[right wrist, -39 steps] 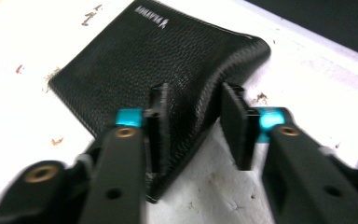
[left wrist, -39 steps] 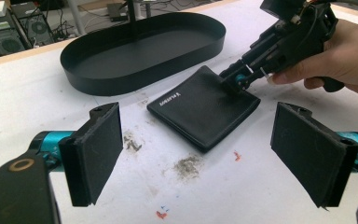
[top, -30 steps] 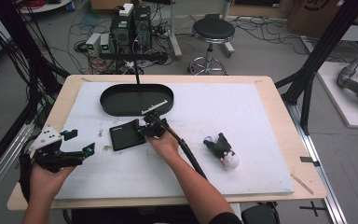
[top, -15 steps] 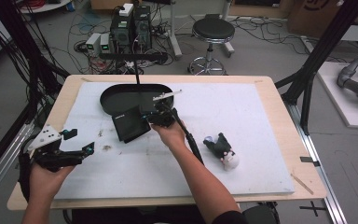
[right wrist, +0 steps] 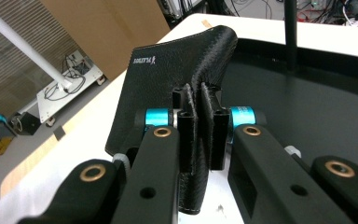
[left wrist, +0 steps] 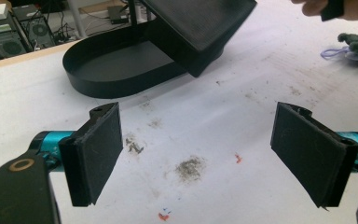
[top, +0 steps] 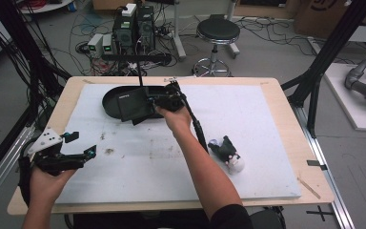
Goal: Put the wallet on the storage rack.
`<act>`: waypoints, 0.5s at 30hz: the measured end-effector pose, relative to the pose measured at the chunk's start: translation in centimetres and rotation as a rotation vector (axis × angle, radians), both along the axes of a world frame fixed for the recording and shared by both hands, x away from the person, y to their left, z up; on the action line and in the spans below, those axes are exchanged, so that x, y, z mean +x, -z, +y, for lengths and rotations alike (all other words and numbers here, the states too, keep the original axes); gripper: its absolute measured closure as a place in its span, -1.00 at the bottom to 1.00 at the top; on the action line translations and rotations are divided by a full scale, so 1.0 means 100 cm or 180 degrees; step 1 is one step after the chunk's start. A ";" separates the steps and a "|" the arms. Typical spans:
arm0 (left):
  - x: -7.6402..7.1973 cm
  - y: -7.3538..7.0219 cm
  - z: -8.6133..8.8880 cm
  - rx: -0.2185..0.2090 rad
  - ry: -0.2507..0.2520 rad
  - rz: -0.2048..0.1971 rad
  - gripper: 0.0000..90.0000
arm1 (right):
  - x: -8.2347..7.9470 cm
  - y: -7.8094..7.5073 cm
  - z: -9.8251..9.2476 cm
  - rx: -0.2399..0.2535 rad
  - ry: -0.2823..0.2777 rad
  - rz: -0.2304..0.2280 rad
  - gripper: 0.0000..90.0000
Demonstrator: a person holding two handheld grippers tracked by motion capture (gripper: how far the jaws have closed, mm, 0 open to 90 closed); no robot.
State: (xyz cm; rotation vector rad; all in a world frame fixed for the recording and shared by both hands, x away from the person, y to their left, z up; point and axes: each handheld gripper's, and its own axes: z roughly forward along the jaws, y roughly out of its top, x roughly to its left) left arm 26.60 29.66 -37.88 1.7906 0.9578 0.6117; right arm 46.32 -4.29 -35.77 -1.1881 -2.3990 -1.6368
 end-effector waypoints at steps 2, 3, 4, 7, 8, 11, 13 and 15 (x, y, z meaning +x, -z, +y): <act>0.000 0.000 0.000 -0.0003 -0.0009 -0.0005 -0.63 | 0.004 -0.004 0.004 0.0038 0.0027 -0.0034 0.93; 0.000 -0.001 0.001 -0.0009 -0.0006 -0.0010 -0.63 | 0.006 -0.006 0.005 0.0040 0.0046 -0.0031 0.93; 0.000 -0.001 0.001 -0.0003 0.0001 -0.0011 -0.63 | 0.008 -0.007 0.007 0.0034 0.0056 -0.0049 0.93; -0.001 -0.001 0.001 -0.0019 -0.0010 -0.0016 -0.63 | 0.015 -0.009 0.012 -0.0026 0.0116 -0.0103 0.93; -0.001 -0.001 0.001 -0.0019 -0.0010 -0.0016 -0.63 | 0.017 -0.010 0.012 -0.0027 0.0138 -0.0113 0.93; -0.001 -0.002 0.002 -0.0013 -0.0011 -0.0026 -0.63 | 0.025 -0.008 0.014 -0.0103 0.0248 -0.0155 0.93; -0.001 -0.001 0.002 -0.0019 -0.0011 -0.0020 -0.63 | 0.031 -0.005 0.015 -0.0120 0.0290 -0.0101 0.93; 0.000 0.000 0.002 -0.0010 -0.0006 0.0000 -0.63 | 0.035 -0.002 0.018 -0.0126 0.0315 -0.0101 0.93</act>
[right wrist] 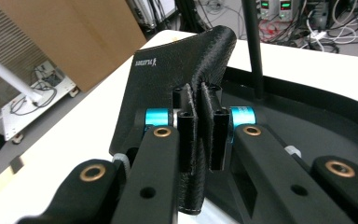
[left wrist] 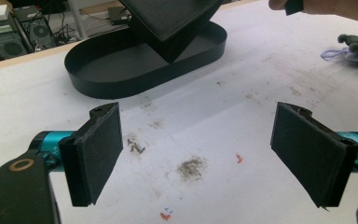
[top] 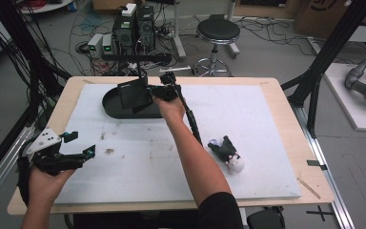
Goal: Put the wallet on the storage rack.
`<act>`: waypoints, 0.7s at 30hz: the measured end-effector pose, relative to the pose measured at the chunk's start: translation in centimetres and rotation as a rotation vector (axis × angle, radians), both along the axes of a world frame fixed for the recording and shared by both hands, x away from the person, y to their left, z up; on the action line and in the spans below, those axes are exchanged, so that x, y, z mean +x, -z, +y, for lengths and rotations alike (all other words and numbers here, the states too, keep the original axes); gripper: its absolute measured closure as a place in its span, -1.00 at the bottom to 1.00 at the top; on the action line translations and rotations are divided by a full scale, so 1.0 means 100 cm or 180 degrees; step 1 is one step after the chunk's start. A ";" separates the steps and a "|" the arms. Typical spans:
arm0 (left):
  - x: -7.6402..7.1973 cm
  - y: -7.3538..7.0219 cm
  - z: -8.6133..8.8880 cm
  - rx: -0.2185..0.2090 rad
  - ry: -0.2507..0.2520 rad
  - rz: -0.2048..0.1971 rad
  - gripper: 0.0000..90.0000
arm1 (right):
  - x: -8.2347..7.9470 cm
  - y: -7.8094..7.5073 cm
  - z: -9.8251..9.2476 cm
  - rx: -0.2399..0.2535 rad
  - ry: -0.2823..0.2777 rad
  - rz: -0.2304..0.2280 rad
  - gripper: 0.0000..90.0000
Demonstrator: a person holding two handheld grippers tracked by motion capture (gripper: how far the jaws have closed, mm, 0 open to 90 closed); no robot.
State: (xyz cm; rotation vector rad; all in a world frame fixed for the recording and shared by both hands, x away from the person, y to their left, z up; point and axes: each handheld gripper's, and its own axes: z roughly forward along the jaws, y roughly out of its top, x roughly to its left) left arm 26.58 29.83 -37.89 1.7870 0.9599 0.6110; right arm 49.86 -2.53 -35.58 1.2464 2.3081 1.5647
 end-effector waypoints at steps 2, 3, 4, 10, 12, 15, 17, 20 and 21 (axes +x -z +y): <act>0.000 0.001 0.000 0.0003 -0.0002 0.0006 -0.63 | 0.002 0.001 0.003 -0.0015 0.0024 -0.0019 0.93; 0.000 0.001 0.000 0.0003 -0.0002 0.0006 -0.63 | 0.002 0.001 0.003 -0.0015 0.0024 -0.0019 0.93; 0.000 0.001 0.001 0.0001 -0.0005 0.0009 -0.63 | 0.004 0.003 0.007 -0.0036 0.0063 -0.0042 0.93; 0.000 0.001 0.002 -0.0002 -0.0018 0.0006 -0.63 | 0.013 0.015 0.012 -0.0089 0.0232 -0.0026 0.93; -0.001 0.001 0.003 -0.0003 -0.0017 0.0006 -0.63 | 0.019 0.026 0.010 -0.0208 0.0330 0.0038 0.92; -0.001 0.002 0.003 -0.0001 -0.0016 0.0012 -0.63 | 0.022 0.030 0.007 -0.0302 0.0359 0.0071 0.92; -0.001 0.002 0.003 -0.0005 -0.0019 0.0016 -0.63 | 0.023 0.032 0.006 -0.0398 0.0383 0.0079 0.90; -0.001 0.002 0.002 -0.0002 -0.0012 0.0014 -0.63 | 0.025 0.037 0.004 -0.0504 0.0438 0.0152 0.85; -0.001 0.002 0.002 0.0001 -0.0010 0.0016 -0.63 | 0.026 0.039 0.003 -0.0546 0.0438 0.0183 0.80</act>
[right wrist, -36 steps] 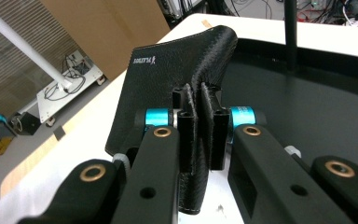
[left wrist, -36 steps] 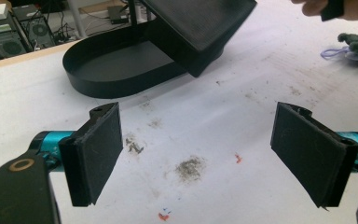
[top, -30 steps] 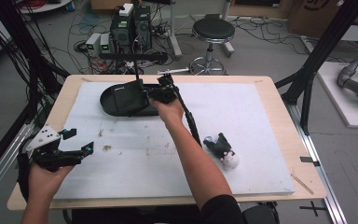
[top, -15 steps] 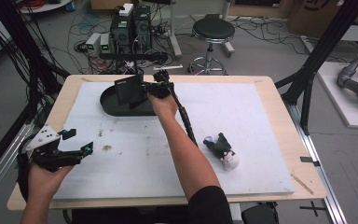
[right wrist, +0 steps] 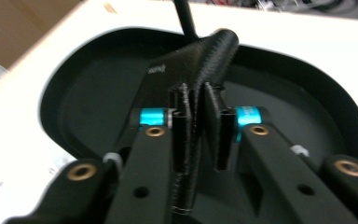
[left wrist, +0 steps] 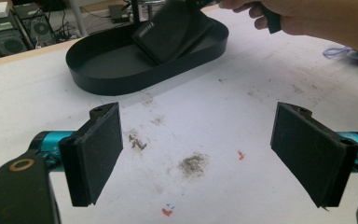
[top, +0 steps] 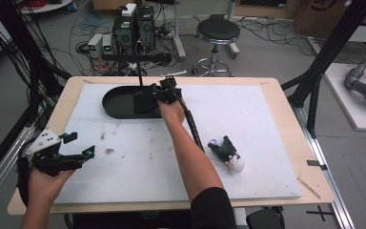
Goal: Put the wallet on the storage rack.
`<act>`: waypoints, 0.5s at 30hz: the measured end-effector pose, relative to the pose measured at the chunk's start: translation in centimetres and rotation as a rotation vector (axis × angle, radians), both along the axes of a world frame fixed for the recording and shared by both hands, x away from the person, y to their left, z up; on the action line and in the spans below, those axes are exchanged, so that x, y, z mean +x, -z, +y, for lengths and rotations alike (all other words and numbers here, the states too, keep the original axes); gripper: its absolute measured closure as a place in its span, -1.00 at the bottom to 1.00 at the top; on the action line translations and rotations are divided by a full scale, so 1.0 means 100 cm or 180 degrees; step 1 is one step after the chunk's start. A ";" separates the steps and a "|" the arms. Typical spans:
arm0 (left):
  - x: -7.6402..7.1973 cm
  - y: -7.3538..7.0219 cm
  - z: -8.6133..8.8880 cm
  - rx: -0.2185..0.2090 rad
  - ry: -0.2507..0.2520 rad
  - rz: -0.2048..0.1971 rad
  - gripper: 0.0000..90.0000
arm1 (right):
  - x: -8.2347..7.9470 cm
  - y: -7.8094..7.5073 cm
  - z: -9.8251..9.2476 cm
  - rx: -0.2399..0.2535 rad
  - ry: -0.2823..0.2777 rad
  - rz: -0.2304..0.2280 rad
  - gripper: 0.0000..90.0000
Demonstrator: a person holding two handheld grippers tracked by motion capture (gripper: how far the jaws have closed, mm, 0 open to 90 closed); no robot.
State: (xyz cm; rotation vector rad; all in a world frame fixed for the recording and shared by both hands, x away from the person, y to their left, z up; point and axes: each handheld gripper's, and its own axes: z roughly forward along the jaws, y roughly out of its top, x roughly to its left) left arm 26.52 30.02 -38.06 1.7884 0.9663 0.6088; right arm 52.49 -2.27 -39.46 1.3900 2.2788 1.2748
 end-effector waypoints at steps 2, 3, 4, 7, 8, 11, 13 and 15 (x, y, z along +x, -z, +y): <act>0.000 0.000 0.000 -0.0003 0.0003 0.0001 -0.63 | 0.001 0.003 -0.002 -0.0084 0.0043 0.0035 0.66; 0.000 0.000 0.000 -0.0003 0.0003 0.0001 -0.63 | 0.001 0.003 -0.002 -0.0084 0.0043 0.0035 0.66; 0.000 0.000 -0.001 -0.0001 0.0004 -0.0001 -0.63 | 0.000 0.003 -0.002 -0.0111 0.0070 0.0048 0.53; 0.001 0.001 -0.001 0.0003 0.0015 0.0008 -0.63 | -0.001 -0.002 -0.008 -0.0172 0.0093 0.0063 0.23; 0.002 0.001 -0.001 0.0006 0.0017 0.0010 -0.63 | -0.002 -0.004 -0.010 -0.0171 0.0081 0.0061 0.18; 0.004 0.001 -0.003 -0.0001 0.0041 0.0009 -0.63 | -0.007 -0.010 -0.015 -0.0182 0.0029 0.0063 0.06; 0.005 0.001 -0.004 -0.0005 0.0044 0.0011 -0.63 | -0.012 -0.015 -0.017 -0.0250 -0.0021 0.0064 -0.01; 0.009 0.000 -0.007 -0.0009 0.0079 0.0018 -0.63 | -0.019 -0.020 -0.020 -0.0317 -0.0054 0.0004 -0.07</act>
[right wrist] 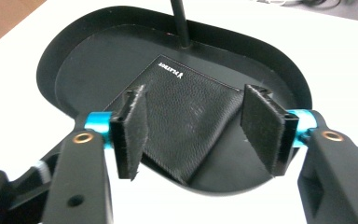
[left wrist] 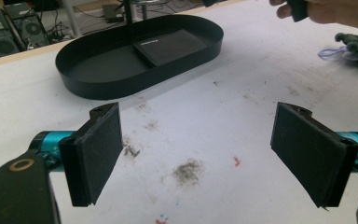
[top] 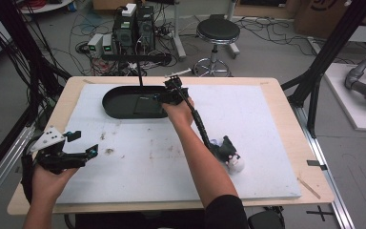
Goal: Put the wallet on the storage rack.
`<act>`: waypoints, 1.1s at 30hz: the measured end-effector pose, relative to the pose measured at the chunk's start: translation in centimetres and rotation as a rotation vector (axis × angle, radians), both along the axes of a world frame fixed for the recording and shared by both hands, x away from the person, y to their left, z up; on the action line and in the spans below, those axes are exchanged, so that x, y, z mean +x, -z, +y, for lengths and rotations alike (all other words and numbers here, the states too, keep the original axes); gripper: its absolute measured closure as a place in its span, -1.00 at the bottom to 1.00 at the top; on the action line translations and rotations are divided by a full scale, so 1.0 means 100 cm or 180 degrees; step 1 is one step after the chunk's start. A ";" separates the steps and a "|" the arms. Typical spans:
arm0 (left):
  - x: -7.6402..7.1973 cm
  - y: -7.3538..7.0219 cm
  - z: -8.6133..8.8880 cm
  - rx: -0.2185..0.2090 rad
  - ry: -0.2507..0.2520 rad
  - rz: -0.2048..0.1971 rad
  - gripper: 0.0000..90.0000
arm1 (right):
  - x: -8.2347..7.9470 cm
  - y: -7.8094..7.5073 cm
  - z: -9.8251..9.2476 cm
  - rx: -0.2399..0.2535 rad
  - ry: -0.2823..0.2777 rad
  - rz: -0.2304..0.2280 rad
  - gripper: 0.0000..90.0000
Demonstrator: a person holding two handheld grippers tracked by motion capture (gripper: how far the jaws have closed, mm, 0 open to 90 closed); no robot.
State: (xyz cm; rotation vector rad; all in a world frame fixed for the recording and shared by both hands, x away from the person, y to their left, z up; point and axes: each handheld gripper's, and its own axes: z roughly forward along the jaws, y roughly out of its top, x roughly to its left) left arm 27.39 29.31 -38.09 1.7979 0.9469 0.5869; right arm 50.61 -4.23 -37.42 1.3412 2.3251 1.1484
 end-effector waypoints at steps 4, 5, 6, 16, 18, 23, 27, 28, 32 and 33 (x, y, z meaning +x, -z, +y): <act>0.009 -0.002 -0.007 -0.0021 0.0080 0.0004 -0.63 | -0.015 -0.009 -0.011 -0.0066 -0.0040 -0.0064 -0.23; 0.009 -0.002 -0.007 -0.0021 0.0080 0.0004 -0.63 | -0.020 -0.012 -0.015 -0.0076 -0.0054 -0.0097 -0.24; 0.011 -0.002 -0.009 -0.0024 0.0099 0.0003 -0.63 | -0.020 -0.012 -0.015 -0.0076 -0.0054 -0.0097 -0.24; 0.051 -0.007 -0.038 -0.0057 0.0381 -0.0010 -0.63 | -0.064 -0.038 -0.084 -0.0196 -0.0105 -0.0363 -0.42; 0.057 -0.005 -0.044 -0.0060 0.0440 0.0006 -0.63 | -0.073 -0.040 -0.100 -0.0192 -0.0052 -0.0423 -0.44; 0.067 -0.001 -0.055 0.0003 0.0460 -0.0017 -0.63 | -0.094 -0.038 -0.144 -0.0175 0.0040 -0.0531 -0.49; 0.069 0.000 -0.058 0.0005 0.0467 -0.0004 -0.63 | -0.117 -0.034 -0.176 -0.0018 0.0059 -0.0622 -0.53; 0.069 0.000 -0.058 0.0007 0.0472 -0.0002 -0.63 | -0.123 -0.032 -0.183 0.0005 0.0071 -0.0665 -0.53; 0.067 -0.001 -0.058 -0.0003 0.0468 -0.0017 -0.63 | -0.147 -0.024 -0.210 0.0125 0.0125 -0.0733 -0.56; 0.067 -0.001 -0.058 -0.0003 0.0468 -0.0017 -0.63 | -0.153 -0.022 -0.216 0.0147 0.0145 -0.0748 -0.56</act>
